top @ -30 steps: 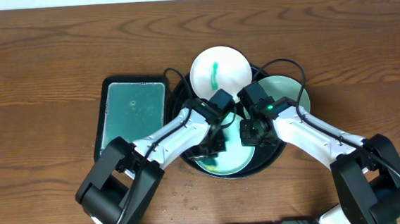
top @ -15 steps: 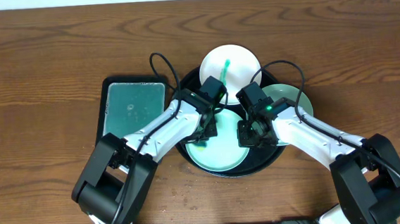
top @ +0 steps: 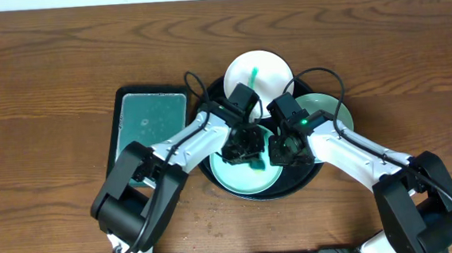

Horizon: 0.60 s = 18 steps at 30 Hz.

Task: Clean dirty plates on tray and stack at the side
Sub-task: 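Scrub the front mint plate with the sponge in the left gripper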

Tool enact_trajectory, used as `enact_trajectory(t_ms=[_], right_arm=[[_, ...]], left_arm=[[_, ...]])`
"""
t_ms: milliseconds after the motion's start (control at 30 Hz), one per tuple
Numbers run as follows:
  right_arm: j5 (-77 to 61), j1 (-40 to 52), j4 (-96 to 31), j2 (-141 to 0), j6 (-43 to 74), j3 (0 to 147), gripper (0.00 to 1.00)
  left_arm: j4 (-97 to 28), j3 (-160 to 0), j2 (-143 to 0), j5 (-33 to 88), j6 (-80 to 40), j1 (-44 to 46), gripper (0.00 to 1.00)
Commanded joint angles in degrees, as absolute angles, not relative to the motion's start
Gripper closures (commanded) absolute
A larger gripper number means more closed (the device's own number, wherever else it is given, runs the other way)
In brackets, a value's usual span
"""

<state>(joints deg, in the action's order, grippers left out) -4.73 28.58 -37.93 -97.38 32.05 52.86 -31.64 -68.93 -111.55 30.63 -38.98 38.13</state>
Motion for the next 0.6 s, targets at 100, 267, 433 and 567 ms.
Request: enact_trajectory(t_ms=[100,267,433,567], right_arm=[[-0.03,28.16,-38.59,-99.35,32.1,51.79,0.99],[-0.01,28.16,-38.59,-99.35,32.1,51.79,0.99],[-0.01,28.16,-38.59,-99.35,32.1,51.79,0.99],[-0.01,28.16,-38.61,-99.35,32.1,51.79,0.99]], left_arm=[[-32.82,-68.36,-113.14,39.51,-37.95,41.89,0.93],[-35.64,-68.36,-113.14,39.44,-37.06,41.78,0.93],[-41.69,-68.36,-113.14,36.62,-35.81,41.74,0.93],[-48.38,-68.38,-112.71,23.16,-36.29,40.69,0.93]])
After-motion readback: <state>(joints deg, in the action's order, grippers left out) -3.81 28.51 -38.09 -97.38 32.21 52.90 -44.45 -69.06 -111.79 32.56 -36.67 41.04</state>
